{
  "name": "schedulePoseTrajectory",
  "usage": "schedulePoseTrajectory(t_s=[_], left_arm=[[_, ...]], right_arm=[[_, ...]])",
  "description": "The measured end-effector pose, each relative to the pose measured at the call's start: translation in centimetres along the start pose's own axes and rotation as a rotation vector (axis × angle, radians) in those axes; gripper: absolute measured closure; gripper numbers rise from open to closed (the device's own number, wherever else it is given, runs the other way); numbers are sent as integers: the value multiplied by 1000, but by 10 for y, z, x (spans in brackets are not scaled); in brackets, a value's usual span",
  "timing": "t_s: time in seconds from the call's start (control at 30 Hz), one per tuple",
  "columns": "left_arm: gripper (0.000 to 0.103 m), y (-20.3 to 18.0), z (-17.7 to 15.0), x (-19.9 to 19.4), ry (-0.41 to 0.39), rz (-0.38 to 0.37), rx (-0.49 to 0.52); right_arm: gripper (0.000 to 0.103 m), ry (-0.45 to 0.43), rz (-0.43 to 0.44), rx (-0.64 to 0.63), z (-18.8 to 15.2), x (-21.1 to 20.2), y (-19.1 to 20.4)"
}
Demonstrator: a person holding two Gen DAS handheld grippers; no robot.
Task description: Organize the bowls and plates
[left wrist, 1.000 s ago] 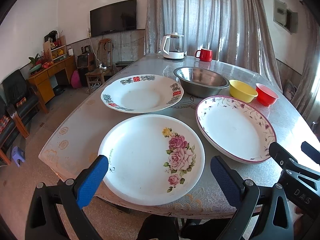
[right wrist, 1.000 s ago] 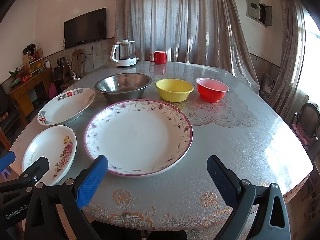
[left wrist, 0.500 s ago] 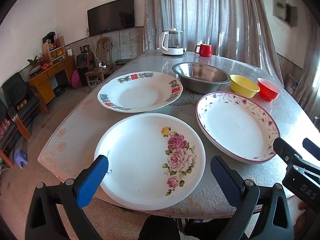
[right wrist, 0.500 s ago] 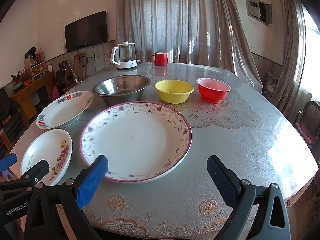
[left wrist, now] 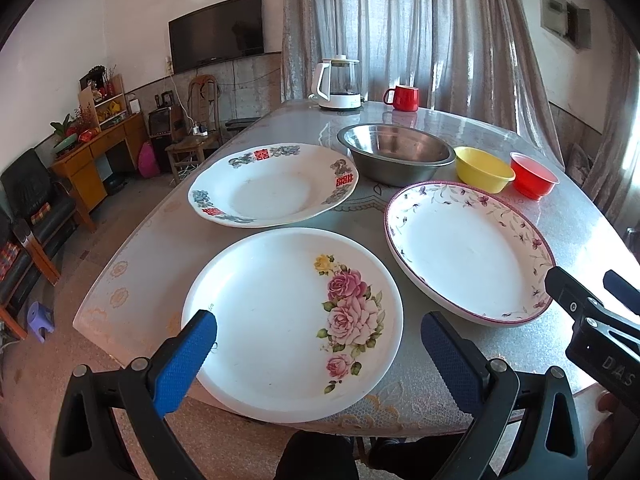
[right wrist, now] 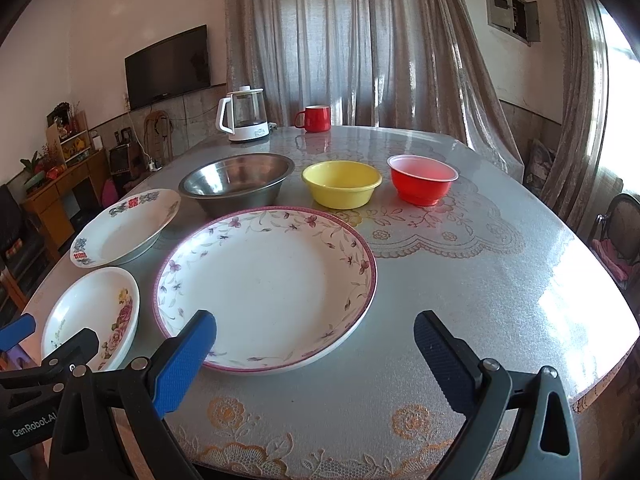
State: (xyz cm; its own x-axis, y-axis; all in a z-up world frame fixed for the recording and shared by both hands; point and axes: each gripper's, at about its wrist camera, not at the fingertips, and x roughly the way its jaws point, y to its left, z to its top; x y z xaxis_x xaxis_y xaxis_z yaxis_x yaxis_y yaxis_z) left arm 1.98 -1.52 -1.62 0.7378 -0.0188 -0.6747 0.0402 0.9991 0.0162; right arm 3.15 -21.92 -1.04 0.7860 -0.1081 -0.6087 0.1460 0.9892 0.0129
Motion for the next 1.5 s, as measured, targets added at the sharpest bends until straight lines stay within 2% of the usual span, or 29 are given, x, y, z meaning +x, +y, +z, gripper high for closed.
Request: schedulePoseTrajectory(t_s=[1.03,1.13,1.3,1.43,1.5], left_arm=[[0,-1,2,9,25,-11,8],[0,2,3,13,47,-60,-4],[0,15,9,19,95,-209,-90],[0,21,22,20,80,-269,-104],[0,21,31,23,83,-315,-95]], right_arm=[[2,15,-2,8,3,7,-3],[2,23,-2,16,2,10,-5],[2,32,-2,18,3,13,-9],[11,56,26,27,6,18,-15],[12,66,31,50,9,22,-22]])
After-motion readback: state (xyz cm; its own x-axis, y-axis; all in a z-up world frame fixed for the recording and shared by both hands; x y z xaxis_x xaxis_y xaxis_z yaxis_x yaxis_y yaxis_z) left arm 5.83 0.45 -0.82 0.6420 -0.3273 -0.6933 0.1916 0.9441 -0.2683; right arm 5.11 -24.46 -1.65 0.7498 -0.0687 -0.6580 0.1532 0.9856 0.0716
